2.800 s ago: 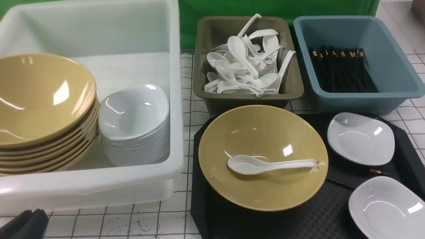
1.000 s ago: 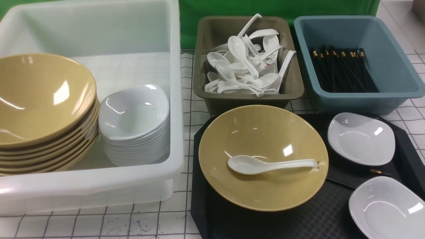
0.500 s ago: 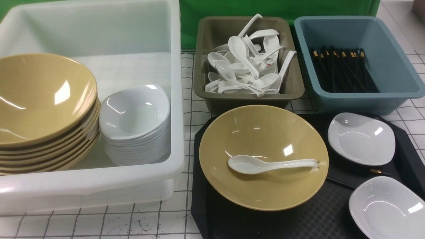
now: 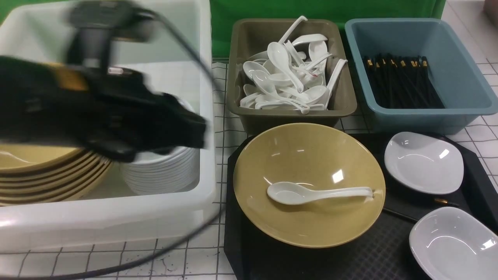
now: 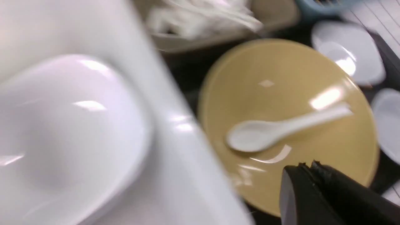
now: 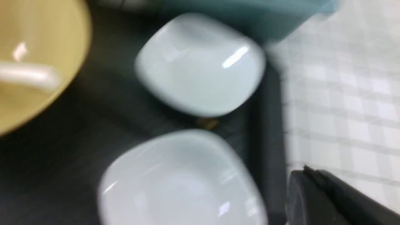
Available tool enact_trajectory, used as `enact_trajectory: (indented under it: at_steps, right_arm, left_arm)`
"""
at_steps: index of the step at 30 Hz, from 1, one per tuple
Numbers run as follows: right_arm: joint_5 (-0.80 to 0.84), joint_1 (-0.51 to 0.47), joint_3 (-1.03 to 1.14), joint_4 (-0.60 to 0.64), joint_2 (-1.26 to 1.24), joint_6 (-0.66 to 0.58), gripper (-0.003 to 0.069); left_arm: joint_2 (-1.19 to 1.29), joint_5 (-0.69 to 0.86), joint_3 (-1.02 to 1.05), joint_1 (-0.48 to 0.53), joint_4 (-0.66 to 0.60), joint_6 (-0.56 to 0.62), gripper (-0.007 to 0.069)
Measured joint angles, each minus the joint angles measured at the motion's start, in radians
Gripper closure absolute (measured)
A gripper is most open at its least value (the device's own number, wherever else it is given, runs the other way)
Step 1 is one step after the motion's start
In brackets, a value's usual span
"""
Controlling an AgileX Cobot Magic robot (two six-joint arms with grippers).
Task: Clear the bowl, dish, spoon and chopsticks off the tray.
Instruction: Use the left arm to grab the soup spoon in the middle, then use the left arm to put the soup spoon into the small storage box in the middle
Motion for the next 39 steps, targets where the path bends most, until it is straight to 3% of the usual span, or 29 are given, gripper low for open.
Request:
enact_trajectory:
  at_steps: [5, 6, 11, 15, 18, 21, 23, 27, 29, 35, 38, 39]
  right_arm:
    - [0.040, 0.084, -0.005, 0.220, 0.097, -0.237, 0.0622]
    - [0.040, 0.086, -0.005, 0.223, 0.103, -0.243, 0.0622]
    - [-0.013, 0.106, -0.005, 0.242, 0.126, -0.271, 0.0622]
    - [-0.035, 0.106, -0.005, 0.242, 0.126, -0.275, 0.0622]
    - [-0.035, 0.106, -0.005, 0.244, 0.126, -0.275, 0.0622]
    - [-0.035, 0.106, -0.005, 0.247, 0.126, -0.269, 0.0622]
    - [-0.035, 0.106, -0.005, 0.248, 0.126, -0.268, 0.0622]
    - [-0.038, 0.106, -0.005, 0.249, 0.126, -0.264, 0.0622]
    - [-0.043, 0.106, -0.005, 0.250, 0.126, -0.263, 0.0622]
    - [-0.047, 0.106, -0.005, 0.251, 0.126, -0.259, 0.0621]
    - [-0.060, 0.106, -0.005, 0.259, 0.126, -0.227, 0.0619]
    - [-0.067, 0.106, -0.005, 0.266, 0.126, -0.220, 0.0617]
  left_arm:
    - [0.276, -0.001, -0.166, -0.163, -0.005, 0.230, 0.0581]
    - [0.286, 0.000, -0.166, -0.169, -0.002, 0.241, 0.0576]
    - [0.546, 0.008, -0.335, -0.263, 0.070, 0.502, 0.0337]
    - [0.691, 0.008, -0.403, -0.271, 0.106, 0.568, 0.0206]
    - [0.776, 0.007, -0.433, -0.271, 0.128, 0.590, 0.0179]
    - [0.821, 0.000, -0.444, -0.271, 0.144, 0.605, 0.0214]
    - [0.837, -0.007, -0.444, -0.271, 0.158, 0.607, 0.0288]
    - [0.836, -0.012, -0.456, -0.271, 0.168, 0.597, 0.0513]
    - [0.826, -0.010, -0.481, -0.271, 0.164, 0.567, 0.0576]
    - [0.790, 0.025, -0.616, -0.252, 0.158, 0.507, 0.0595]
    - [0.789, -0.128, -0.706, -0.195, 0.145, 0.499, 0.0595]
    - [0.801, -0.255, -0.735, -0.157, 0.125, 0.483, 0.0595]
